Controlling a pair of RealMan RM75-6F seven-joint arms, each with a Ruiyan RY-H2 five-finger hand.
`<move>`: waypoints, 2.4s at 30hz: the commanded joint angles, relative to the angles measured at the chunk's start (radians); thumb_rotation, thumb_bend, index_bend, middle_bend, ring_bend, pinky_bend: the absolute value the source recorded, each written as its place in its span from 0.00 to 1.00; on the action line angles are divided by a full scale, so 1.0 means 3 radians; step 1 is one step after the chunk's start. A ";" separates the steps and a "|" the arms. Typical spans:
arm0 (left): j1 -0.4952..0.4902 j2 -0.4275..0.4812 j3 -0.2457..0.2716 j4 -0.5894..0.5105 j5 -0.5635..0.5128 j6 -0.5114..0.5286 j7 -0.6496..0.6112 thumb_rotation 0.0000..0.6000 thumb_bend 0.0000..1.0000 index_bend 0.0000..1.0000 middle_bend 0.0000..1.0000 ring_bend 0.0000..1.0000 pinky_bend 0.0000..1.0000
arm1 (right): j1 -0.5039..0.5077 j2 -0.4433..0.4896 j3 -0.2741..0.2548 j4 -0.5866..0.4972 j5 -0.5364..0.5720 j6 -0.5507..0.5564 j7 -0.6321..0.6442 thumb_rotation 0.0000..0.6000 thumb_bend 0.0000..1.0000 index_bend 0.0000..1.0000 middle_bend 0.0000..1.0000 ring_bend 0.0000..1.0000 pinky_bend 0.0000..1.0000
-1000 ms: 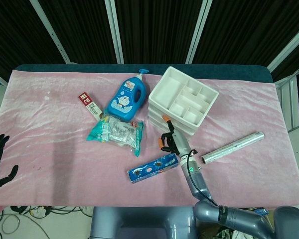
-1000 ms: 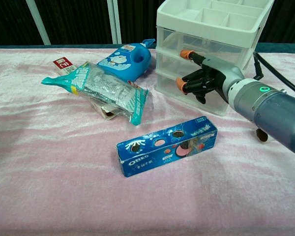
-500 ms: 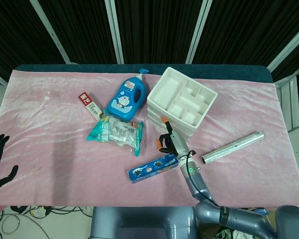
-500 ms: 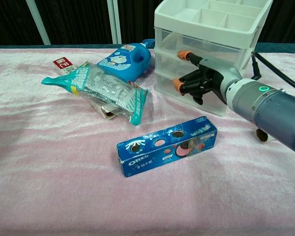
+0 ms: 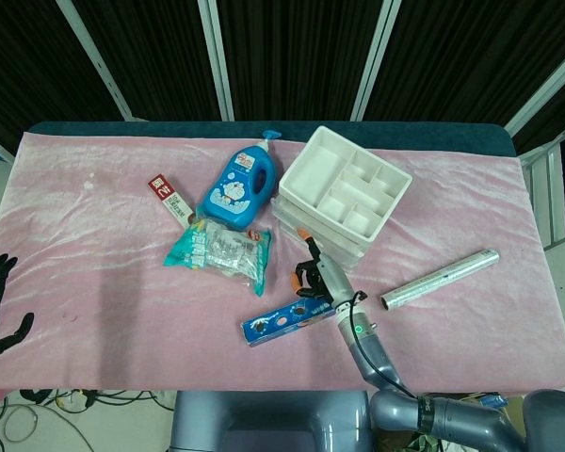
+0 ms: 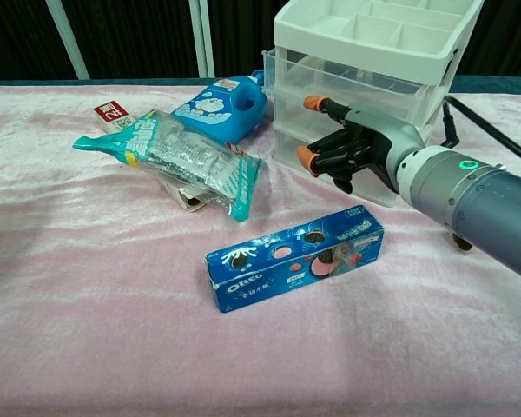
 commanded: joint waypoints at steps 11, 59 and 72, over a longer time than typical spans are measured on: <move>-0.0003 0.0006 0.0000 -0.0007 -0.0009 -0.0010 0.0009 1.00 0.34 0.08 0.05 0.04 0.09 | -0.0053 0.0015 -0.0144 -0.0205 -0.0135 0.0041 0.0005 1.00 0.48 0.00 0.75 0.89 0.80; 0.0001 0.0001 -0.0003 -0.0015 -0.0028 -0.0006 0.0048 1.00 0.34 0.08 0.05 0.04 0.10 | -0.0397 0.0046 -0.0627 -0.0568 -0.0300 0.0341 -0.0214 1.00 0.48 0.00 0.75 0.89 0.80; 0.0001 -0.0002 -0.0003 -0.0012 -0.0030 -0.0005 0.0062 1.00 0.34 0.08 0.05 0.04 0.10 | -0.0644 0.0539 -0.0809 -0.0799 -0.0381 0.0358 -0.0118 1.00 0.48 0.00 0.75 0.89 0.80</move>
